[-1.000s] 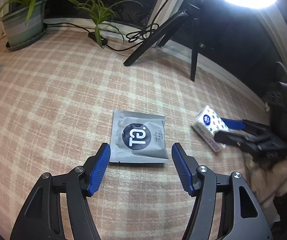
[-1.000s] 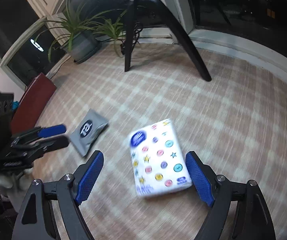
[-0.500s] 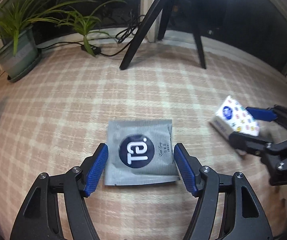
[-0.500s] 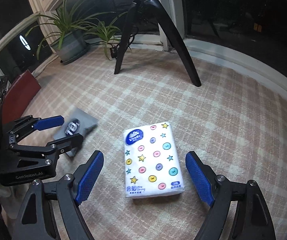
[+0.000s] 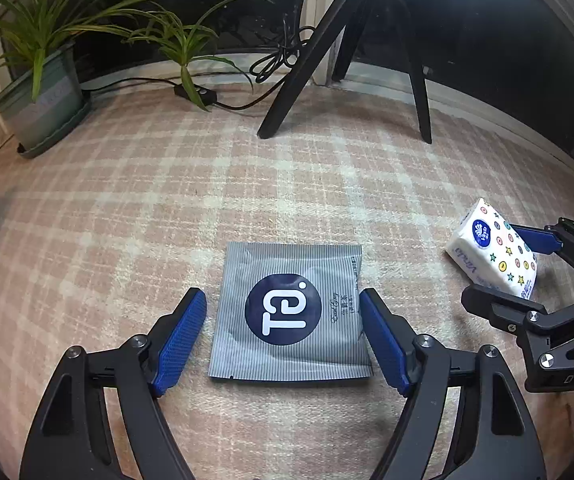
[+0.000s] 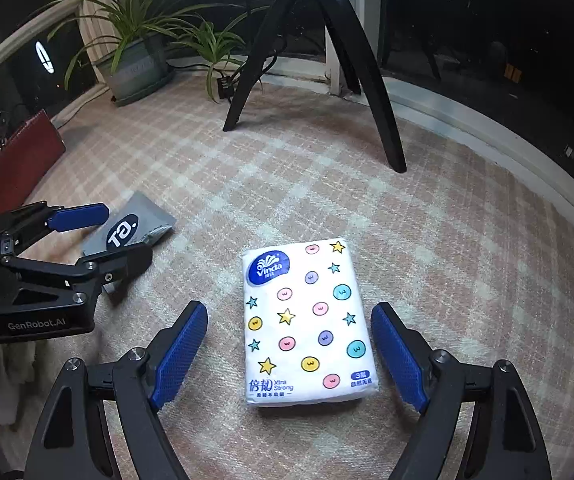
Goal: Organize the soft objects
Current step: 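Close the left tool on the grey packet while the right tool grips the tissue pack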
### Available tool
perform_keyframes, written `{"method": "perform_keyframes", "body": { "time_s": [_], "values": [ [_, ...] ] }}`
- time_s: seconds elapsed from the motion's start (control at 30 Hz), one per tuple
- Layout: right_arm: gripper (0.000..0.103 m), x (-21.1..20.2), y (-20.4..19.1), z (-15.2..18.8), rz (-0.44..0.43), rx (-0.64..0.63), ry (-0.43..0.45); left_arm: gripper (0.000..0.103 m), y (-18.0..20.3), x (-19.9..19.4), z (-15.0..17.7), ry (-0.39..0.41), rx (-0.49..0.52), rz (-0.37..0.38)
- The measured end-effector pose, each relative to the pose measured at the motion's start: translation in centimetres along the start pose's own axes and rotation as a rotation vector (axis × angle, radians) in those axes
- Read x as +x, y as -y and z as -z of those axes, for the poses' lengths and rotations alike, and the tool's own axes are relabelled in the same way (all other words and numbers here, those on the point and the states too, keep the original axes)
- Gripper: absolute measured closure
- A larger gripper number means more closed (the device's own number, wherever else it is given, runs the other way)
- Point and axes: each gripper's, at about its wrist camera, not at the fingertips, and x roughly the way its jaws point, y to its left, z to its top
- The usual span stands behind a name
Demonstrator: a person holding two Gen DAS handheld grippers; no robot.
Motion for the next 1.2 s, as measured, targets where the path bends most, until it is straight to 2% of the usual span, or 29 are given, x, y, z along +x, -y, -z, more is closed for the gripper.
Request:
{"method": "perform_keyframes", "body": {
  "time_s": [0.27,0.37,0.43,0.73,0.87,0.93,1.0,1.1,1.2],
  "values": [
    [0.033,-0.1,-0.3,0.5,0.014,-0.015,-0.003,0.033,-0.9,-0.2,-0.1,0.025,-0.018,0.054],
    [0.049,-0.2,-0.3,0.5,0.021,-0.016,-0.001,0.035,-0.8,-0.4,0.0,0.034,-0.02,0.06],
    [0.054,-0.3,-0.1,0.5,0.017,-0.008,0.003,0.036,-0.9,-0.5,0.1,0.044,-0.03,0.068],
    [0.055,-0.9,0.6,0.9,-0.015,0.025,0.013,0.044,-1.4,-1.3,0.0,0.071,-0.062,0.104],
    [0.055,-1.0,0.7,1.0,-0.023,0.032,0.015,0.045,-0.9,-1.3,0.1,0.078,-0.029,0.088],
    [0.055,-0.9,0.6,0.9,-0.019,0.025,0.013,0.044,-0.6,-1.1,0.0,0.073,-0.005,0.073],
    [0.055,-0.9,0.5,0.8,-0.018,0.021,0.012,0.037,-0.7,-0.7,-0.2,0.054,-0.01,0.063],
    [0.055,-0.9,0.4,0.9,-0.022,0.022,0.011,0.035,-1.5,-0.5,-0.2,0.05,-0.037,0.067],
    [0.055,-0.9,0.3,0.9,-0.022,0.021,0.013,0.034,-0.9,-0.1,-0.3,0.04,0.009,0.056]
  ]
}}
